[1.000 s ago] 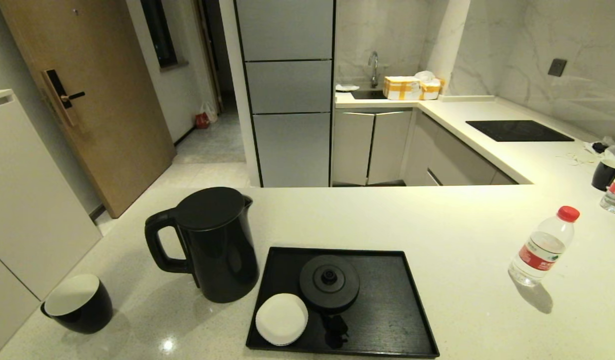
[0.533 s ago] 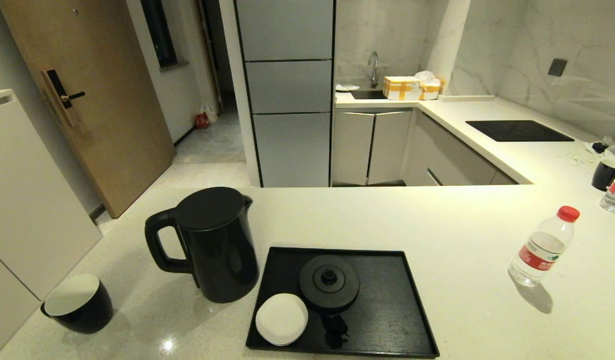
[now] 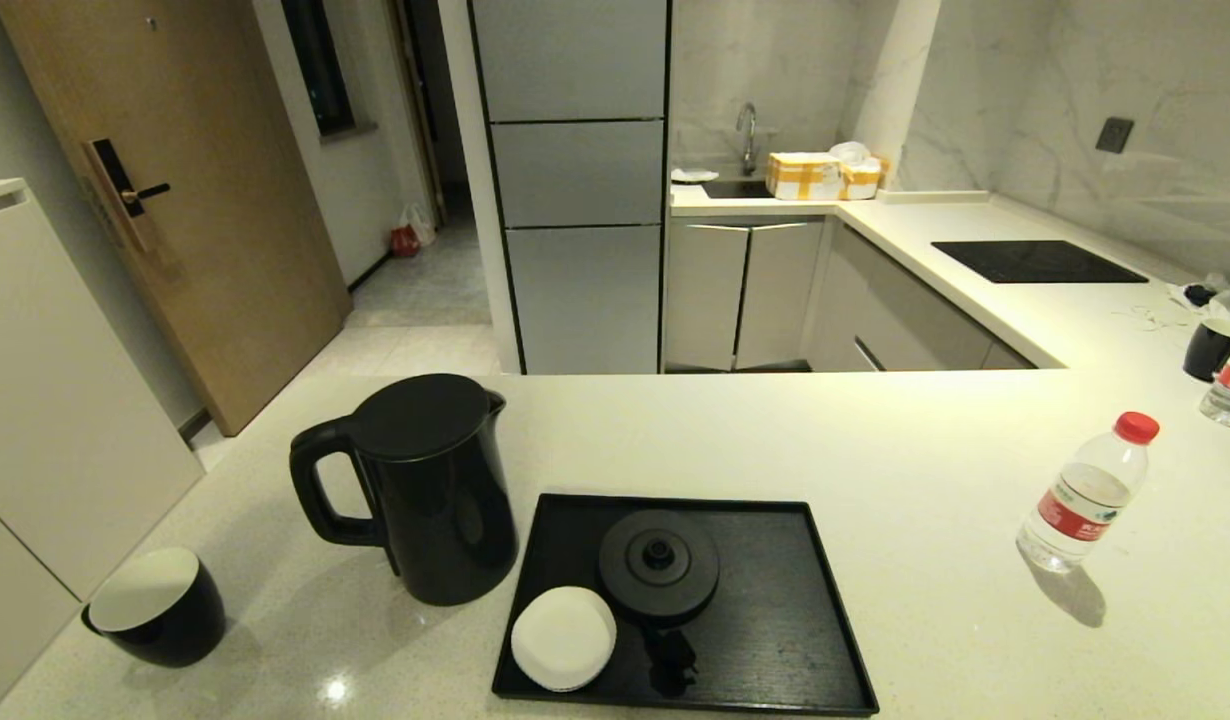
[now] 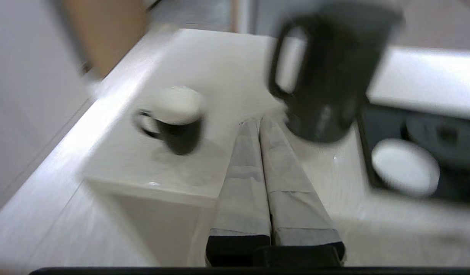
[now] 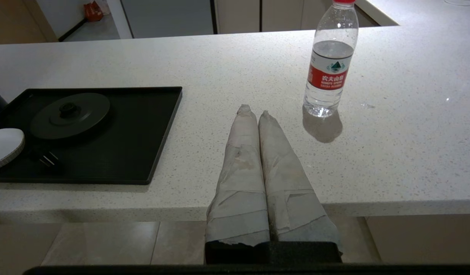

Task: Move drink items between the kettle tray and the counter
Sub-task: Return the tea cup to its original position

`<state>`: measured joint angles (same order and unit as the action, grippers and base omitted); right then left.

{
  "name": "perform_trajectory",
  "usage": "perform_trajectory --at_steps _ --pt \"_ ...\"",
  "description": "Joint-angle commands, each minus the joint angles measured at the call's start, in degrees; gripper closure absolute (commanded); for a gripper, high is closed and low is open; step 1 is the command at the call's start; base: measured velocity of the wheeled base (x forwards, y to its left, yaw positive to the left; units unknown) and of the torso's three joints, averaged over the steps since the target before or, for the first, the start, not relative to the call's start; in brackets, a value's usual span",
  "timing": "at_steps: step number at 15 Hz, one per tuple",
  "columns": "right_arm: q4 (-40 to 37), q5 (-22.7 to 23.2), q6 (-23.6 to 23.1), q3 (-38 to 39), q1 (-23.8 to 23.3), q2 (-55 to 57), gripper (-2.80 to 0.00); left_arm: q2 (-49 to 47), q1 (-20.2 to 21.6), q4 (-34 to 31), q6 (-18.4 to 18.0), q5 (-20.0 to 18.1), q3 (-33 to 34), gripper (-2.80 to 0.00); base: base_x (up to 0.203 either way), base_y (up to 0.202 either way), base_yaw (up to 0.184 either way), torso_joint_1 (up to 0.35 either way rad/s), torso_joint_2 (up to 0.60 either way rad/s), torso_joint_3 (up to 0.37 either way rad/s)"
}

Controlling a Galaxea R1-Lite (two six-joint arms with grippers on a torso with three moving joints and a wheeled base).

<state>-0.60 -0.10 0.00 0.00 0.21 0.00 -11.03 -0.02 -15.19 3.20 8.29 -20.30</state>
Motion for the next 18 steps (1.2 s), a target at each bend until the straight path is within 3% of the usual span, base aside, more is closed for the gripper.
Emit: perform_trajectory --at_steps 1,2,4,6,8,10,11,13,15,16,18 --pt "0.0 0.0 0.0 0.2 0.0 0.0 0.00 -19.6 0.1 -9.8 3.3 6.0 -17.8 0.00 0.000 0.000 0.000 0.000 0.00 0.000" --pt "0.0 0.0 0.0 0.2 0.0 0.0 0.00 -23.9 0.2 -12.0 4.5 8.5 -22.1 0.00 0.000 0.000 0.000 0.000 0.00 0.000" --pt "0.0 0.0 0.0 0.2 0.0 0.0 0.00 -27.6 0.2 -11.0 6.0 12.2 -23.7 0.00 0.000 0.000 0.000 0.000 0.00 0.000" --pt "0.0 0.0 0.0 0.2 0.0 0.0 0.00 -31.3 0.5 -5.8 6.7 15.8 -15.8 0.00 0.000 0.000 0.000 0.000 0.00 0.000" --pt "0.0 0.0 0.0 0.2 0.0 0.0 0.00 -37.7 1.9 0.4 6.8 20.2 -1.2 0.00 0.000 0.000 0.000 0.000 0.00 0.000" --pt "0.0 0.0 0.0 0.2 0.0 0.0 0.00 -46.5 5.3 7.1 6.7 23.4 6.5 0.00 0.000 0.000 0.000 0.000 0.00 0.000" --pt "0.0 0.0 0.0 0.2 0.0 0.0 0.00 -49.9 9.0 10.3 5.9 24.4 8.3 0.00 0.000 0.000 0.000 0.000 0.00 0.000" --pt "0.0 0.0 0.0 0.2 0.0 0.0 0.00 -52.5 12.2 19.0 4.3 24.4 12.2 0.00 0.000 0.000 0.000 0.000 0.00 0.000" --pt "0.0 0.0 0.0 0.2 0.0 0.0 0.00 -52.9 12.7 32.7 2.7 22.2 19.4 0.00 0.000 0.000 0.000 0.000 0.00 0.000" --pt "0.0 0.0 0.0 0.2 0.0 0.0 0.00 -51.7 12.9 35.0 2.6 20.8 20.6 0.00 0.000 0.000 0.000 0.000 0.00 0.000" --pt "0.0 0.0 0.0 0.2 0.0 0.0 0.00 -45.4 12.9 31.4 2.2 17.4 20.4 0.00 0.000 0.000 0.000 0.000 0.00 0.000"
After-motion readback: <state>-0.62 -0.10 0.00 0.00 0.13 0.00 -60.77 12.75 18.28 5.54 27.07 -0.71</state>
